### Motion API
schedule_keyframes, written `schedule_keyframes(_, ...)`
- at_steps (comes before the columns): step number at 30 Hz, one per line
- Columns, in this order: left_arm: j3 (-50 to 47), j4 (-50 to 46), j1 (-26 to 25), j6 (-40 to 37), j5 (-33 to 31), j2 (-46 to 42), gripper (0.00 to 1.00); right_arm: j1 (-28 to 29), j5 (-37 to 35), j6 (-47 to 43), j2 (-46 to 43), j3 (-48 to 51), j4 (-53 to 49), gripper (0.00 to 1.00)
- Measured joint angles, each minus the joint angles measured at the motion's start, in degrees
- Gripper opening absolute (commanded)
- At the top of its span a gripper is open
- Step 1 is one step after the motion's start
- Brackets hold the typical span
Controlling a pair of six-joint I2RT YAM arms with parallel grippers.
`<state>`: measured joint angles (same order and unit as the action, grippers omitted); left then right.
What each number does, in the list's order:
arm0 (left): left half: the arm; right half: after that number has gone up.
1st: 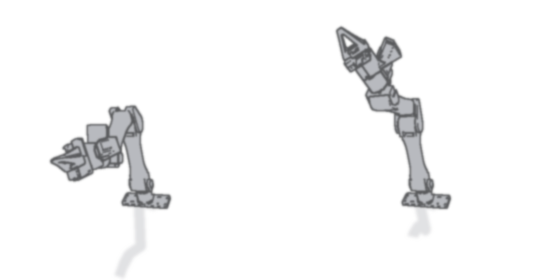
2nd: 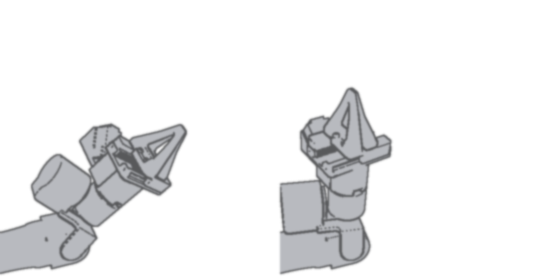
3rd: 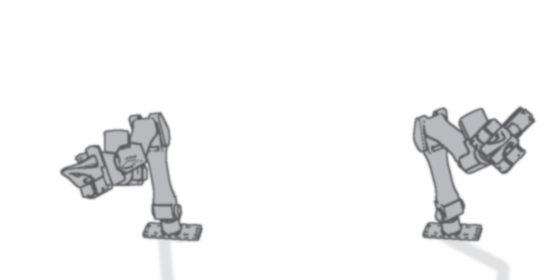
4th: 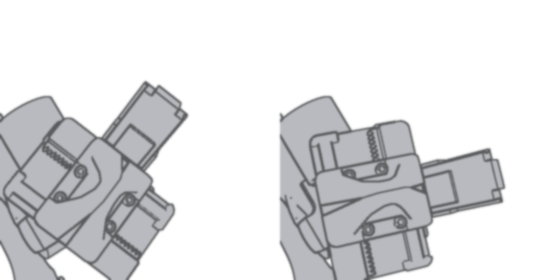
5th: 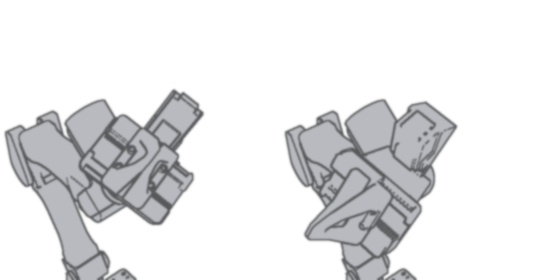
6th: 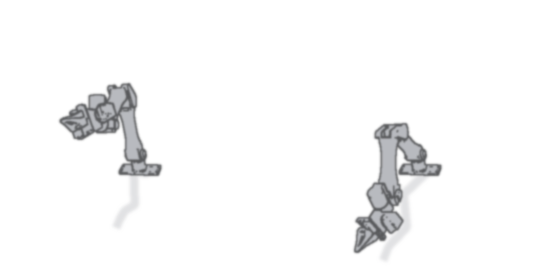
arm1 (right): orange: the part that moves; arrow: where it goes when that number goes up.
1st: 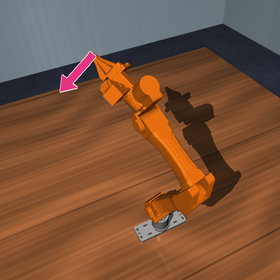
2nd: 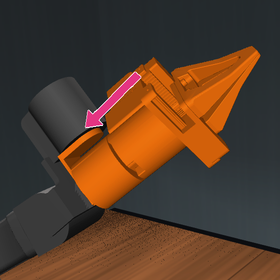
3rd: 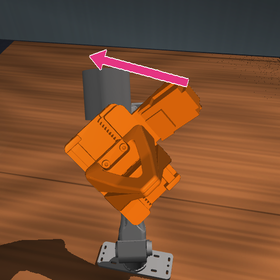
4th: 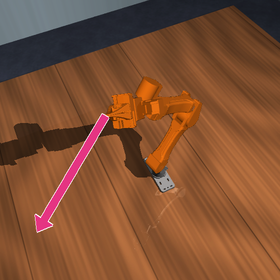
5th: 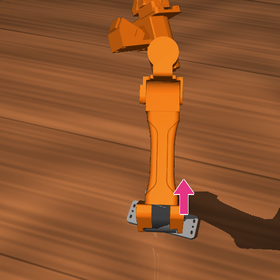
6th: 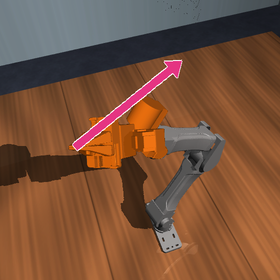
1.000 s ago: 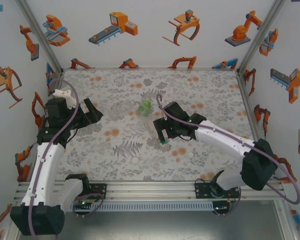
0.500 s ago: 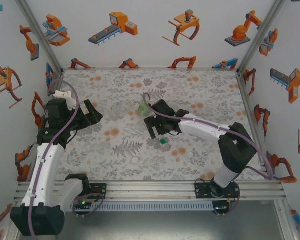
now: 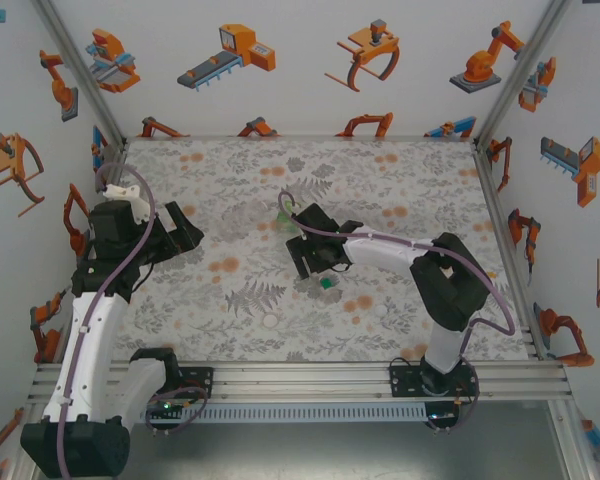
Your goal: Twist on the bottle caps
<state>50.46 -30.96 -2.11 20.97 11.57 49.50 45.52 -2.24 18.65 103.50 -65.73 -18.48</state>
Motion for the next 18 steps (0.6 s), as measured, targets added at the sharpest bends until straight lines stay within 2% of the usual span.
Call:
schedule_keyframes(9,0.0,-0.2,0.0,0.3,0.0,0.0,0.97,0.0,0.0,0.0,0.1,0.0,0.0,0.54)
schedule_keyframes(18,0.0,-0.3,0.0,0.5,0.0,0.0,0.97,0.0,0.0,0.0,-0.3,0.0,-0.1,0.50)
